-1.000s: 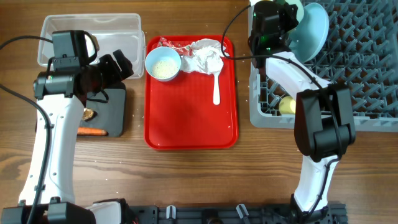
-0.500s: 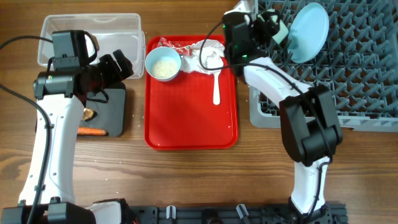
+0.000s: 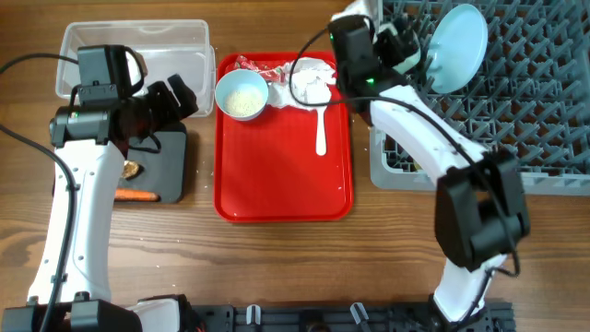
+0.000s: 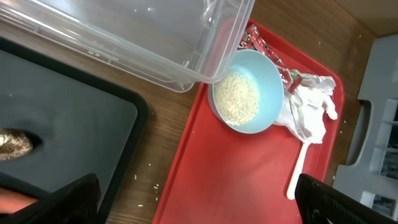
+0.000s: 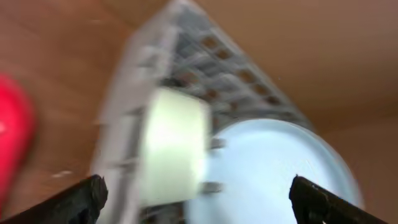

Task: Sort waste into correct bins and load items into the dishwasher rack
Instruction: 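Grasp the rice bowl with the left gripper and lift it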

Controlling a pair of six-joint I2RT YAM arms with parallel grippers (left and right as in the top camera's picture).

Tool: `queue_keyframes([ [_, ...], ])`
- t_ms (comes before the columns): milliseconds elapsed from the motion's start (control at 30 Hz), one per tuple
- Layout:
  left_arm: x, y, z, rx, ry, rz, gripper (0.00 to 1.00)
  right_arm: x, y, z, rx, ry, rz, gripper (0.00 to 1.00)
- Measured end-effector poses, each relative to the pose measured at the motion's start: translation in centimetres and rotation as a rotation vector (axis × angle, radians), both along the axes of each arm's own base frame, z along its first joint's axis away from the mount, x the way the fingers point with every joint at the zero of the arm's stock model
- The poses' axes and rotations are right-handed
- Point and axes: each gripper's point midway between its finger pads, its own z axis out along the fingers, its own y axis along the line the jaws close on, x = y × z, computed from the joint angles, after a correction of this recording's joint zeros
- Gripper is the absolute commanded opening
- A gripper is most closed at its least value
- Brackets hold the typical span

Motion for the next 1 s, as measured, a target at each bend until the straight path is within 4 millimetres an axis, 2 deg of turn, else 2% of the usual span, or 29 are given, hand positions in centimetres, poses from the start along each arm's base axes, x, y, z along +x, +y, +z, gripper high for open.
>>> queue_keyframes([
  [33, -0.1, 0.0, -0.1, -0.001, 0.006, 0.0, 1.0, -0.8, 1.7, -0.8, 0.107, 0.063, 0.074, 0.9],
  [100, -0.2, 0.0, -0.1, 0.002, 0.011, -0.005, 0.99, -2.5, 5.1, -0.5, 0.343, 0.133, 0.194, 0.89],
  [167, -0.3, -0.1, -0.2, 0.03, 0.006, -0.052, 0.97, -3.8, 7.4, 1.6, 0.51, 0.145, 0.271, 0.9],
  [200, -0.3, -0.3, -0.2, 0.047, 0.003, -0.084, 0.96, -5.2, 8.8, 3.0, 0.605, 0.171, 0.328, 0.9],
  [267, -0.4, -1.2, -0.2, 0.073, -0.004, -0.151, 0.92, -6.6, 9.8, 4.9, 0.679, 0.181, 0.385, 0.88],
  [300, -0.5, -2.3, -0.2, 0.089, -0.01, -0.206, 0.9, -7.4, 10.4, 6.6, 0.724, 0.171, 0.426, 0.83],
  [367, -0.5, -4.1, -0.2, 0.111, -0.024, -0.282, 0.89, -7.9, 10.8, 7.6, 0.757, 0.164, 0.451, 0.79],
  [533, -0.6, -8.3, -1.0, 0.244, -0.033, -0.431, 0.9, -8.1, 10.8, 7.6, 0.807, 0.176, 0.428, 0.8],
  [567, -0.2, -9.0, -1.3, 0.265, -0.042, -0.451, 0.89, -8.1, 10.5, 7.5, 0.823, 0.18, 0.408, 0.8],
  [600, 0.2, -10.3, -2.3, 0.288, -0.032, -0.486, 0.87, -7.9, 9.8, 7.3, 0.84, 0.185, 0.38, 0.8],
  [733, 2.1, -13.1, -5.4, 0.335, -0.035, -0.576, 0.8, -8.0, 7.2, 6.0, 0.875, 0.233, 0.283, 0.8],
  [767, 2.7, -13.8, -6.2, 0.341, -0.043, -0.596, 0.78, -8.1, 6.7, 5.8, 0.878, 0.242, 0.266, 0.8],
  [800, 3.4, -14.6, -7.7, 0.349, -0.038, -0.621, 0.67, -8.3, 6.5, 5.5, 0.88, 0.253, 0.256, 0.8],
  [833, 3.6, -15.0, -8.7, 0.352, -0.028, -0.632, 0.61, -8.4, 6.5, 5.4, 0.88, 0.261, 0.253, 0.8],
  [867, 4.2, -15.2, -9.5, 0.357, -0.034, -0.64, 0.59, -8.5, 6.5, 5.3, 0.882, 0.266, 0.249, 0.8],
  [967, 5.9, -15.6, -10.3, 0.368, -0.073, -0.631, 0.53, -8.7, 6.4, 5.1, 0.88, 0.277, 0.244, 0.79],
  [1000, 6.4, -15.8, -10.6, 0.376, -0.087, -0.635, 0.44, -8.8, 6.4, 5.1, 0.879, 0.281, 0.241, 0.78],
])
